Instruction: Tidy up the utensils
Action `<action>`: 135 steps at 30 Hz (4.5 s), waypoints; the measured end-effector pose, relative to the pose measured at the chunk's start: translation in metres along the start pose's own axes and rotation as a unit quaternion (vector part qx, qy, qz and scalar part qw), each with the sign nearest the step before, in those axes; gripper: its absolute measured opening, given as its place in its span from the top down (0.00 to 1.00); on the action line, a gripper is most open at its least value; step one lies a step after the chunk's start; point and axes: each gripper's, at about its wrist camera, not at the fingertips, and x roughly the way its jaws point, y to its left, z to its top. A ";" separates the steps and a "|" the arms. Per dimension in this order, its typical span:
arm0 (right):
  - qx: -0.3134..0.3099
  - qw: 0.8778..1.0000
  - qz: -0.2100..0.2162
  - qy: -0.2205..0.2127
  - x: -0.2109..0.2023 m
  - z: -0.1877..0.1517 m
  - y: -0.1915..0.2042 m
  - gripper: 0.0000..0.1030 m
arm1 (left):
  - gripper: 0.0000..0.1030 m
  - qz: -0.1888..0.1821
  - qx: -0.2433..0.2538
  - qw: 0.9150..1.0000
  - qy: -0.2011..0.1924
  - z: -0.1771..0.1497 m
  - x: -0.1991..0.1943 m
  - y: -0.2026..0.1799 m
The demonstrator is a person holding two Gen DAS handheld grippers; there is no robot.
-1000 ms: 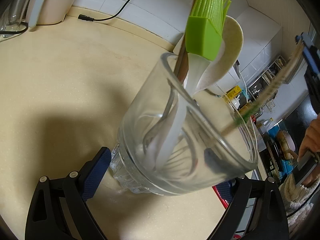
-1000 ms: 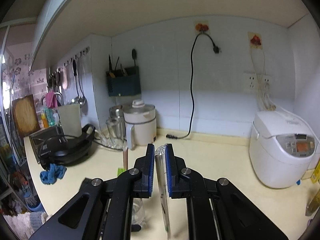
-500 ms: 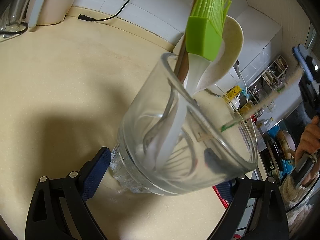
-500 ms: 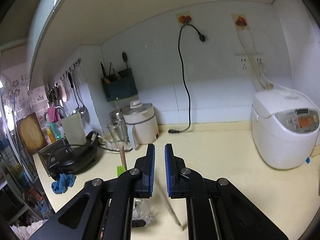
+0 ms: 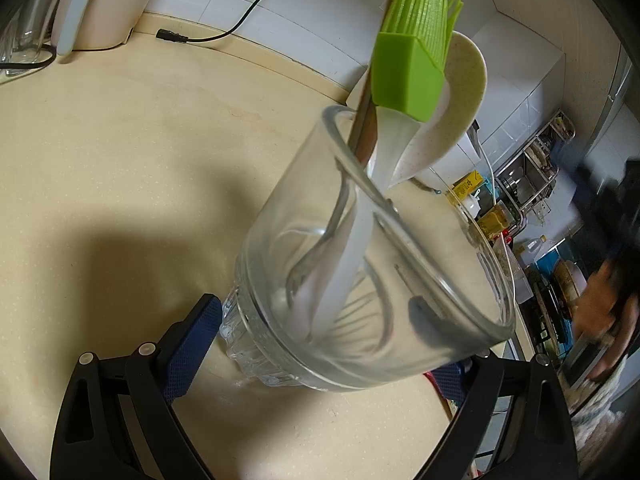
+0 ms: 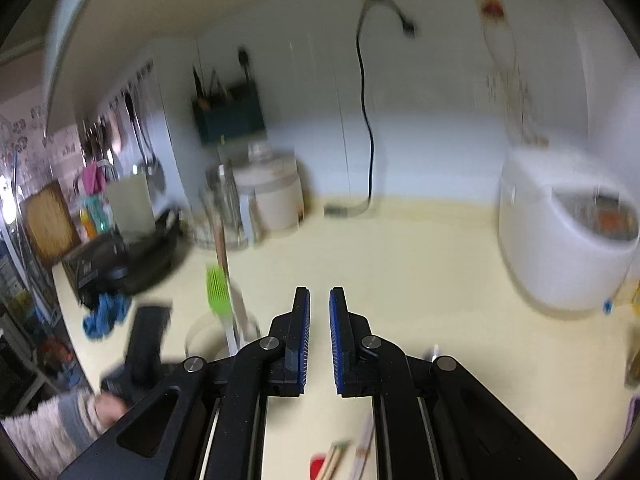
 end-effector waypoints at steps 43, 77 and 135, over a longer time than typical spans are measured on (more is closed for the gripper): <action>0.020 0.995 -0.051 0.082 0.011 -0.090 -0.008 0.90 | 0.07 -0.001 0.000 1.000 0.000 0.001 0.000 0.001; -0.055 0.977 0.049 -0.202 -0.075 0.110 0.092 0.91 | 0.07 -0.003 -0.002 1.000 -0.001 0.001 0.001 0.002; 0.181 0.981 0.031 0.070 0.010 -0.098 -0.043 0.74 | 0.07 -0.002 -0.003 1.000 -0.002 0.001 -0.001 0.003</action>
